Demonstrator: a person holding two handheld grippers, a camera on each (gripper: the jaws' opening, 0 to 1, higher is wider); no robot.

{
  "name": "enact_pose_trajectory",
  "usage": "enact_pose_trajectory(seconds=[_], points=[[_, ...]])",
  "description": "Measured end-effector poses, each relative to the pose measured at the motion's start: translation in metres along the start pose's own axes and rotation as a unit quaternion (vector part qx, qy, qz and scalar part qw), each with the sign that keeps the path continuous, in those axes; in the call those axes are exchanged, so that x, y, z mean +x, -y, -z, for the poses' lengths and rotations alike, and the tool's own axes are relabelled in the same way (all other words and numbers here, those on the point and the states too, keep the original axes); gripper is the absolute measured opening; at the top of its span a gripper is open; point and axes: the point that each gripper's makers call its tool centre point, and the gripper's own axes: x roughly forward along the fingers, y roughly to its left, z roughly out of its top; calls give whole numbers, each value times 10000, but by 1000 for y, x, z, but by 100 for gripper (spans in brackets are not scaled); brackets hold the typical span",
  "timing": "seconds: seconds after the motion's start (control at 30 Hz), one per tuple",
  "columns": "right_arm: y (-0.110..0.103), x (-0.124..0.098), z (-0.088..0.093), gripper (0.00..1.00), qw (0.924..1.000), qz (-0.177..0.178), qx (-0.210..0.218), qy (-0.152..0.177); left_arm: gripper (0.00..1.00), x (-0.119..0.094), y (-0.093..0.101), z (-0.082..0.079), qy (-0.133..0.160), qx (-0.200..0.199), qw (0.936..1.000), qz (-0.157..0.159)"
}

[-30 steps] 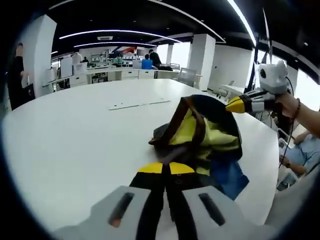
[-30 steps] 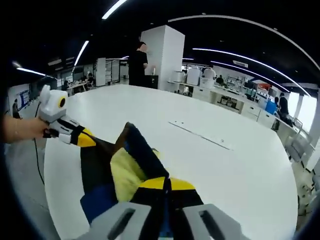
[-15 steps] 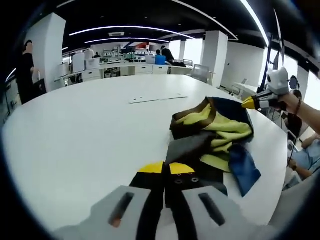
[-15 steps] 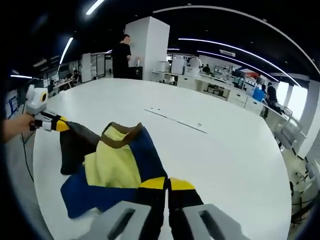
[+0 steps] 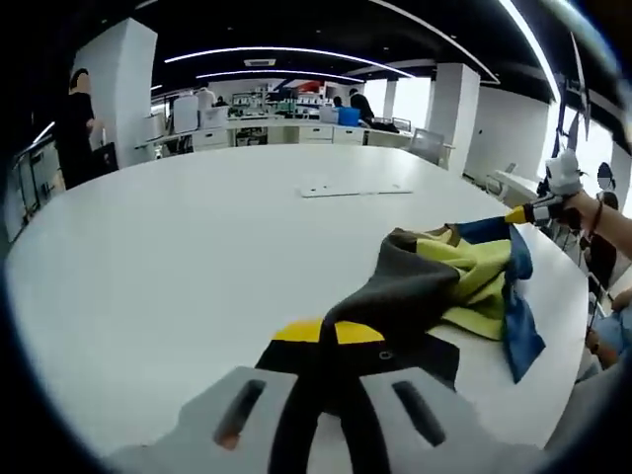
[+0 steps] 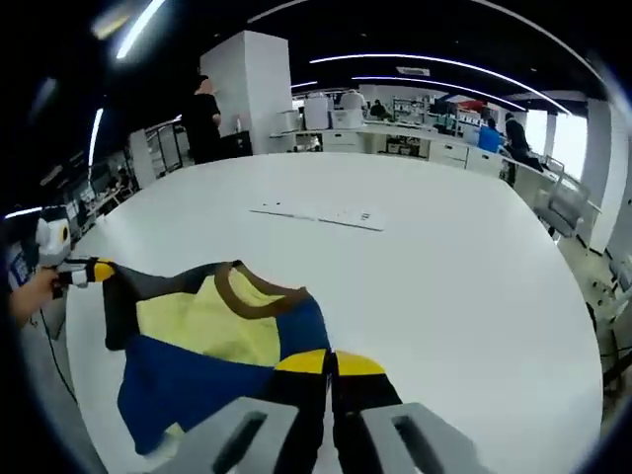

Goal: Fold the garment on the visible template until the final outline fits inside the template.

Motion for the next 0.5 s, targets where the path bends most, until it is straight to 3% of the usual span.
enact_pose_trajectory(seconds=[0.33, 0.5], points=[[10, 29, -20, 0, 9998, -15, 155, 104, 0, 17, -28, 0, -27, -147, 9997, -172], [22, 43, -20, 0, 9997, 103, 215, -6, 0, 24, -39, 1, -127, -137, 9993, -317]])
